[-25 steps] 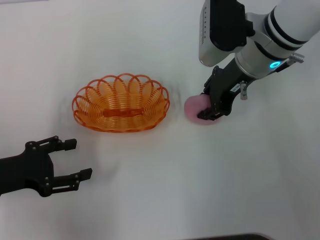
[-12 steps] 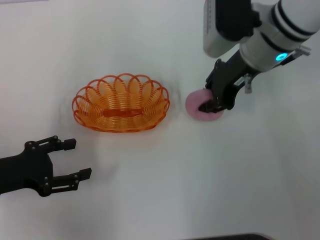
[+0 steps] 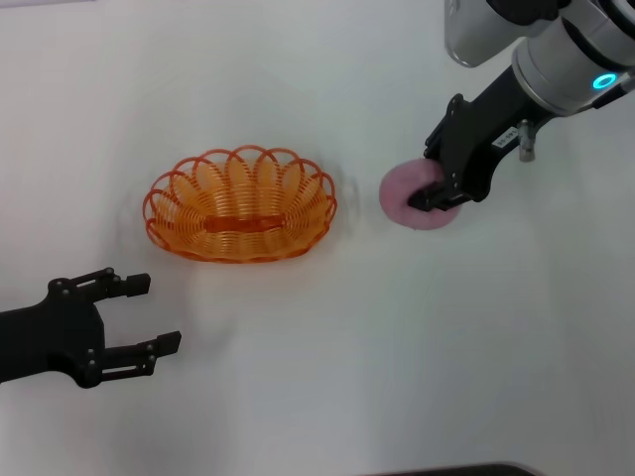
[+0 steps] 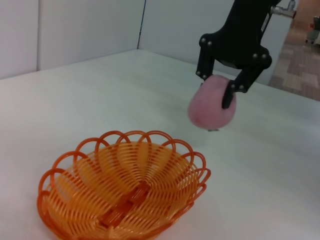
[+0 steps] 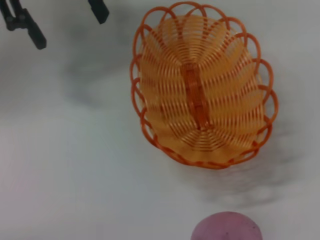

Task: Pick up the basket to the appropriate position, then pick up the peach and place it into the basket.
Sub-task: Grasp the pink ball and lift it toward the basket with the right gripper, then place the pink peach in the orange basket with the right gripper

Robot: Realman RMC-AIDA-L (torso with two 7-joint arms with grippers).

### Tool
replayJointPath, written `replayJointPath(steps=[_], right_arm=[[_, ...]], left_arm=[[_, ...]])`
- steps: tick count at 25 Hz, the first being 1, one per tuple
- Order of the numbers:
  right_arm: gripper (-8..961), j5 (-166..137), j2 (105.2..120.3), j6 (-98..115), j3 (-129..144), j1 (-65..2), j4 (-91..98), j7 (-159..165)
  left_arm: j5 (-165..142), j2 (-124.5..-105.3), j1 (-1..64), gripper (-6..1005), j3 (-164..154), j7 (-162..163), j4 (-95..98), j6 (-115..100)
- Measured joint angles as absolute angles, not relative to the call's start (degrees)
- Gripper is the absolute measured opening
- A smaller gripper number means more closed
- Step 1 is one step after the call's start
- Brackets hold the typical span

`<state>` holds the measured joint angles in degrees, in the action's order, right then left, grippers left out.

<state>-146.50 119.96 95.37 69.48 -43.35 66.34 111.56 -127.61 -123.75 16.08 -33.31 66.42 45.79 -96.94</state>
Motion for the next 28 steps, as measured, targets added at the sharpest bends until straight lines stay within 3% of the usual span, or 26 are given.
replayJointPath(steps=[15, 28], right_arm=[[340, -136.4, 119.83, 100.4, 66.8, -42.4, 66.7, 106.8], [341, -128.2, 120.23, 87.5, 74.1, -42.2, 63.6, 105.9]], left_arm=[[-127.6, -123.75, 16.1, 824, -33.3, 67.1, 46.2, -96.9], [-127.6, -123.75, 16.1, 824, -33.3, 67.1, 46.2, -96.9]])
